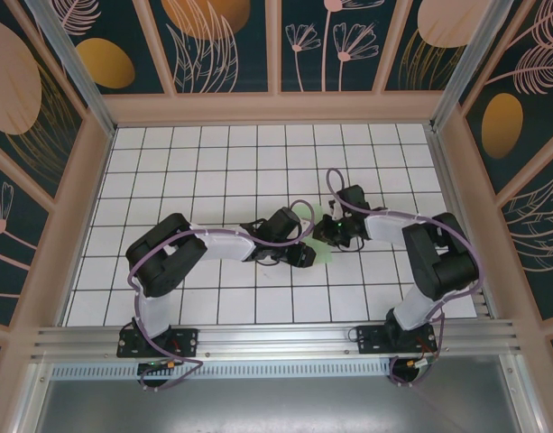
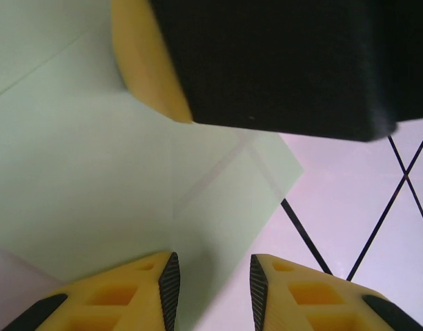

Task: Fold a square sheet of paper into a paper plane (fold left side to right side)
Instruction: Fold the triangle a second time at the center of the table.

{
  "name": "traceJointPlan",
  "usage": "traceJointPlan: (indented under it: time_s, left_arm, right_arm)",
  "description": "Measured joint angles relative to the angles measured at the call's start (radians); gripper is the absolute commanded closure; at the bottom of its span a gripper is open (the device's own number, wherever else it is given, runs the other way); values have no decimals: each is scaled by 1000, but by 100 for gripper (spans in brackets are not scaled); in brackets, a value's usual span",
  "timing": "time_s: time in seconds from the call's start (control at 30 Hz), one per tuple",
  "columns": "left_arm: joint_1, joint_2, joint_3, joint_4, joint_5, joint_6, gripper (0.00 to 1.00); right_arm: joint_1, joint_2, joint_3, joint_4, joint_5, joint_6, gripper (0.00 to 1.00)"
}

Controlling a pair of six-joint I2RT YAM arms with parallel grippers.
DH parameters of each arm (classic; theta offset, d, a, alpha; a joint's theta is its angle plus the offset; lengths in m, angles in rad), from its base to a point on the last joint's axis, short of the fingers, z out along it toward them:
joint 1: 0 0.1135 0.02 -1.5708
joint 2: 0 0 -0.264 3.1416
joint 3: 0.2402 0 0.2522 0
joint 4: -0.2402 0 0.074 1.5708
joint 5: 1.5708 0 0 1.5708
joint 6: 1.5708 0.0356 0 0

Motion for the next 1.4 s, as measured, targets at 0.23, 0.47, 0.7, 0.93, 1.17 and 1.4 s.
traceJointPlan:
  time_s: [0.23,0.47,0.7,0.93,1.17,1.4]
  left_arm:
    - [0,-9,-14,5,1,26,64]
    - [-8,-29,-40,7,1,60,63]
    - [-22,-40,-53,8,0,87,63]
    - [-31,-49,-64,8,0,94,63]
    - [-37,-65,-89,19,0,94,63]
    - [-45,-85,-116,22,4,93,63]
  right_arm:
    - [3,34,36,-34,10,-1,85]
    - [6,49,48,-42,2,0,86]
    - [5,56,55,-48,-5,-1,86]
    - [6,58,55,-48,-8,-1,86]
    - [7,58,55,-48,-8,0,86]
    - [7,61,59,-48,-9,0,86]
